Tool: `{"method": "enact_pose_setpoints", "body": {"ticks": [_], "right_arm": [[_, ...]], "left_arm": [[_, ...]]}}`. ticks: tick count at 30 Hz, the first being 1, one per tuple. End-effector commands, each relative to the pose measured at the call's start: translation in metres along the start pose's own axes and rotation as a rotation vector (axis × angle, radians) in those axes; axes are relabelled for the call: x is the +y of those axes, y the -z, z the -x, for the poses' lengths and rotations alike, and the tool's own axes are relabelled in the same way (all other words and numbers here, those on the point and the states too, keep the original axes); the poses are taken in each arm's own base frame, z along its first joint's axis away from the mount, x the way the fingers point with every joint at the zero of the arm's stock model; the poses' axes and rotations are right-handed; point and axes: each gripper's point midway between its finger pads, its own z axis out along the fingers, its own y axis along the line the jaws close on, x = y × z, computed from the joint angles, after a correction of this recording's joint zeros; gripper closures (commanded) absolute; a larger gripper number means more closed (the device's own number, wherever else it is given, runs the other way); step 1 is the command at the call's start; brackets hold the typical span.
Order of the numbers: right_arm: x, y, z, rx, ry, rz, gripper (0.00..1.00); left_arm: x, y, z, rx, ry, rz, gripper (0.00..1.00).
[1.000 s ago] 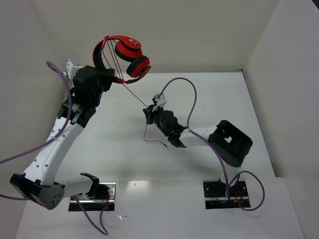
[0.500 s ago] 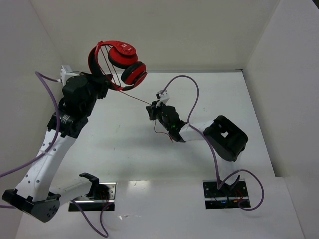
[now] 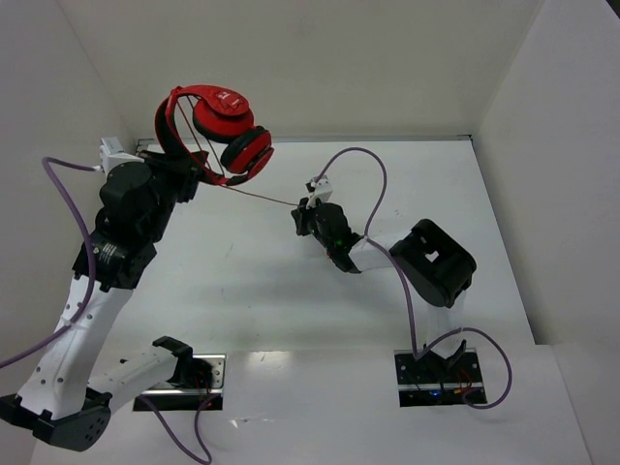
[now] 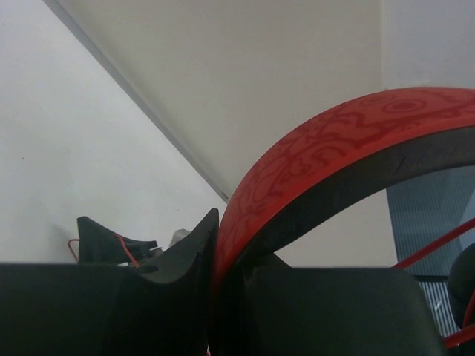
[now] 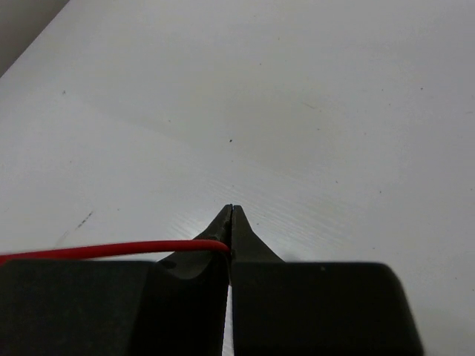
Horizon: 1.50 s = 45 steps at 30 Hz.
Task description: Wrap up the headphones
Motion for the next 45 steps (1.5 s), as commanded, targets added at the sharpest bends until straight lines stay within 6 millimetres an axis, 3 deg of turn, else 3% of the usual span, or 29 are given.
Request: {"method": "enact_pose_setpoints", "body": {"ticks": [1, 5, 8, 12, 13, 14, 16, 17, 19, 21, 26, 29, 32, 33, 35, 39, 45], "right_arm": [[-0.012, -0.003, -0.01, 0.022, -0.007, -0.036, 0.98], [-0.013, -0.005, -0.012, 0.021, 0.003, -0.035, 0.98], [-0.024, -0.009, -0.008, 0.006, 0.037, -0.099, 0.98], [-0.058, -0.023, 0.009, -0.023, 0.066, -0.207, 0.98], [-0.077, -0.028, 0.013, -0.018, 0.06, -0.231, 0.98], [-0.083, -0.036, 0.03, -0.031, 0.061, -0.235, 0.98], [-0.102, -0.045, 0.038, -0.026, 0.076, -0.267, 0.98], [-0.111, -0.052, 0.061, -0.062, 0.079, -0.267, 0.98], [-0.118, -0.056, 0.08, -0.076, 0.138, -0.259, 0.98], [-0.12, -0.062, 0.107, -0.115, 0.164, -0.236, 0.98], [-0.092, -0.068, 0.165, -0.189, 0.248, -0.115, 0.98], [-0.082, -0.071, 0.178, -0.175, 0.251, -0.082, 0.98], [-0.078, -0.066, 0.189, -0.18, 0.261, -0.073, 0.98], [-0.079, -0.066, 0.186, -0.171, 0.261, -0.074, 0.98], [-0.075, -0.064, 0.202, -0.184, 0.272, -0.073, 0.98], [-0.07, -0.063, 0.227, -0.199, 0.281, -0.083, 0.98], [-0.052, -0.054, 0.275, -0.249, 0.284, -0.053, 0.98]], "left_arm": [[-0.06, 0.024, 0.027, -0.059, 0.114, -0.219, 1.0], [-0.06, 0.024, 0.027, -0.059, 0.114, -0.219, 1.0], [-0.057, 0.021, 0.025, -0.058, 0.093, -0.211, 1.0], [-0.061, 0.024, 0.013, 0.009, 0.006, -0.234, 1.0], [-0.057, 0.022, 0.008, 0.026, -0.031, -0.232, 1.0], [-0.044, 0.02, 0.0, 0.056, -0.045, -0.19, 1.0], [-0.027, 0.024, -0.012, 0.104, -0.065, -0.172, 1.0], [0.001, 0.019, -0.025, 0.141, -0.083, -0.103, 1.0], [0.026, 0.02, -0.04, 0.203, -0.143, -0.053, 1.0], [0.058, 0.022, -0.06, 0.297, -0.239, 0.009, 1.0], [0.106, 0.026, -0.099, 0.495, -0.373, 0.054, 1.0], [0.147, 0.027, -0.13, 0.66, -0.458, 0.086, 1.0], [0.183, 0.029, -0.146, 0.754, -0.511, 0.142, 1.0], [0.193, 0.026, -0.142, 0.731, -0.535, 0.19, 1.0], [0.212, 0.026, -0.137, 0.723, -0.592, 0.253, 1.0], [0.221, 0.012, -0.114, 0.646, -0.716, 0.352, 1.0], [0.235, -0.001, -0.101, 0.65, -0.876, 0.422, 1.0]]}}
